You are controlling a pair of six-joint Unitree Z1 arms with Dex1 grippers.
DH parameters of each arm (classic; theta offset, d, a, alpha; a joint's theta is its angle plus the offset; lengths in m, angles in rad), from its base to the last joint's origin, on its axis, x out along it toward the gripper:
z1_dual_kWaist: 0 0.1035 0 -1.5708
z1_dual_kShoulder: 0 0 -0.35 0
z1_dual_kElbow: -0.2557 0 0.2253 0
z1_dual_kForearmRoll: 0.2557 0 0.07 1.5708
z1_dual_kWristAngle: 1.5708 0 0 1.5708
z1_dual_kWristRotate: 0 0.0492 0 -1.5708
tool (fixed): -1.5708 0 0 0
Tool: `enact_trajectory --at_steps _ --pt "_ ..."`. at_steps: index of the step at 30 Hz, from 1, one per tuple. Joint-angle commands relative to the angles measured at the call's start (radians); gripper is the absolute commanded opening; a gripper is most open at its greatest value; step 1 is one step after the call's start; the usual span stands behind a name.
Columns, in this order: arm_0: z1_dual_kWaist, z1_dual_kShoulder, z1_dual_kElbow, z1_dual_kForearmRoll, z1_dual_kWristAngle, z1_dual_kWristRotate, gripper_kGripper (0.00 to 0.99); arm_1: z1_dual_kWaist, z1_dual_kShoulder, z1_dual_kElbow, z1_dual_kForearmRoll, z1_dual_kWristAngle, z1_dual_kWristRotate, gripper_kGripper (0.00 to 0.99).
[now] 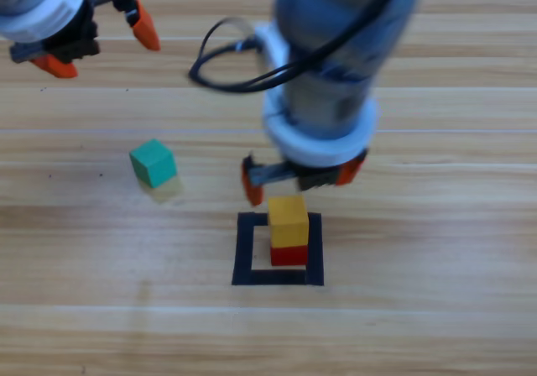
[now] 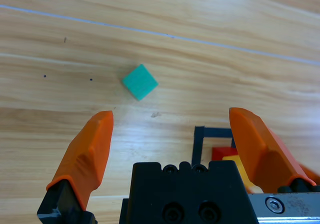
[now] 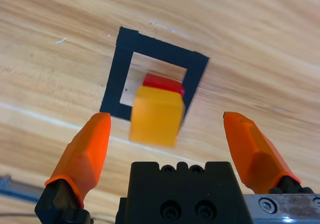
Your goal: Stack the blocks in the rectangular block: red at the bottom, yellow in the middle, green on top
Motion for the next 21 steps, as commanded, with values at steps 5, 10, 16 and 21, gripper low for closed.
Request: enact_trajectory --at_steps 5,10,16,21 --pt "0.036 0.33 -0.244 0.201 0.011 -0.255 0.965 -0.084 -0.809 0.848 -0.616 0.111 -0.295 0.99" --pt "0.035 0.431 -0.34 0.29 0.005 -0.355 0.96 -0.104 -0.856 0.969 -0.619 0.044 -0.341 0.99" --pt "0.035 0.621 -0.567 0.473 0.008 -0.427 0.96 -0.104 -0.861 1.092 -0.719 0.025 -0.331 0.989" --pt "0.04 0.643 -0.569 0.471 -0.012 -0.444 0.96 -0.104 -0.862 1.152 -0.784 0.01 -0.341 0.989"
